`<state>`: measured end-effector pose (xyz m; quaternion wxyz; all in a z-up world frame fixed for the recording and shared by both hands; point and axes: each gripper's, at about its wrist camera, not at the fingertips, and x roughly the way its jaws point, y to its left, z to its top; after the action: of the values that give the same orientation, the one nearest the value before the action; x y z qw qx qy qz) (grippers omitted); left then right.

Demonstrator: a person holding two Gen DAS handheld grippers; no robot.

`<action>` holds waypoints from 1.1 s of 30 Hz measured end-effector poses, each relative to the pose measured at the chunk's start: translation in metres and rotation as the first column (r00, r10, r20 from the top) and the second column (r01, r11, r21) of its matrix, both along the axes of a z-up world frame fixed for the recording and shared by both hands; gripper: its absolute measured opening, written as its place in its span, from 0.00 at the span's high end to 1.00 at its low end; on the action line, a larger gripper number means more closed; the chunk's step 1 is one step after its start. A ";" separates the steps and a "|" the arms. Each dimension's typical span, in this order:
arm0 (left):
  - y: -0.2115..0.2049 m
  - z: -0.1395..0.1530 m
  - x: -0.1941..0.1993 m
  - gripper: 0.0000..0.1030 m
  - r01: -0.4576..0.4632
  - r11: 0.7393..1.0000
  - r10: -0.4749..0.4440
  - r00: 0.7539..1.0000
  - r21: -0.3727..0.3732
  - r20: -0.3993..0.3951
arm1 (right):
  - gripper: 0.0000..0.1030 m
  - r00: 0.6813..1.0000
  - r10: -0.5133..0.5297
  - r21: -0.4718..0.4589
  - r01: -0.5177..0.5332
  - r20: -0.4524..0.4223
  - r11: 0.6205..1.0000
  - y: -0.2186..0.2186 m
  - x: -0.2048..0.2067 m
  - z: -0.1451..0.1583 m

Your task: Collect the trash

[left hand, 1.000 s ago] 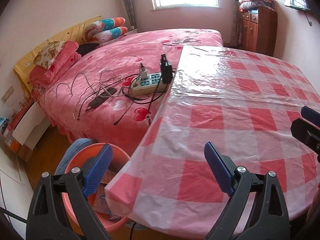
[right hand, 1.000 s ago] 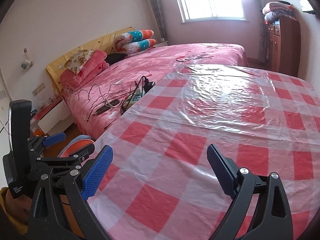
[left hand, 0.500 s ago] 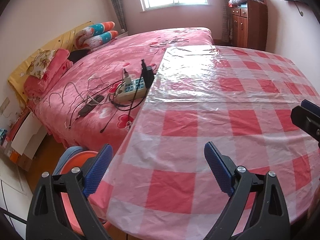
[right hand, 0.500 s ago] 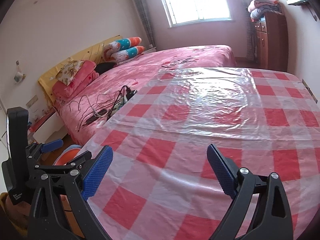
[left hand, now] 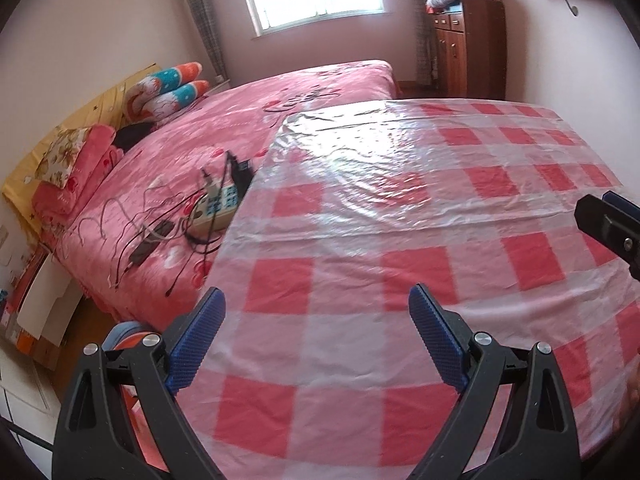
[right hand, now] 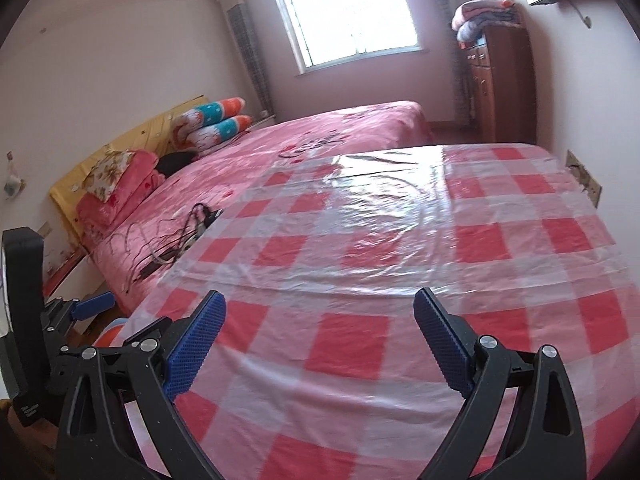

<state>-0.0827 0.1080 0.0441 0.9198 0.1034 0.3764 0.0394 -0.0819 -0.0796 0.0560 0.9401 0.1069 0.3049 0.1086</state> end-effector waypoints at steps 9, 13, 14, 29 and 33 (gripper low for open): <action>-0.040 0.004 0.007 0.09 0.059 0.998 -0.059 0.998 0.001 0.016 | 0.09 0.996 -0.088 -0.004 0.088 0.023 0.996 -0.038 -0.002 0.004; -0.057 0.010 0.010 0.09 0.082 0.997 -0.081 0.996 -0.006 0.031 | 0.09 0.992 -0.127 0.000 0.127 0.025 0.992 -0.053 -0.001 0.003; -0.061 0.012 0.011 0.09 0.089 0.996 -0.088 0.995 -0.008 0.037 | 0.09 0.990 -0.138 0.004 0.138 0.025 0.990 -0.058 -0.001 0.003; -0.103 0.022 0.023 0.08 0.154 0.982 -0.147 0.987 -0.111 0.071 | 0.09 0.960 -0.267 -0.057 0.272 0.084 0.960 -0.103 -0.011 0.004; -0.111 0.025 0.020 0.08 0.170 0.978 -0.160 0.983 -0.121 0.087 | 0.09 0.956 -0.278 -0.068 0.284 0.093 0.956 -0.108 -0.013 0.004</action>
<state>-0.0630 -0.0027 0.0688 0.9384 0.0738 0.3328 -0.0572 -0.0953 -0.1880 0.0603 0.9613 0.1066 0.2517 -0.0342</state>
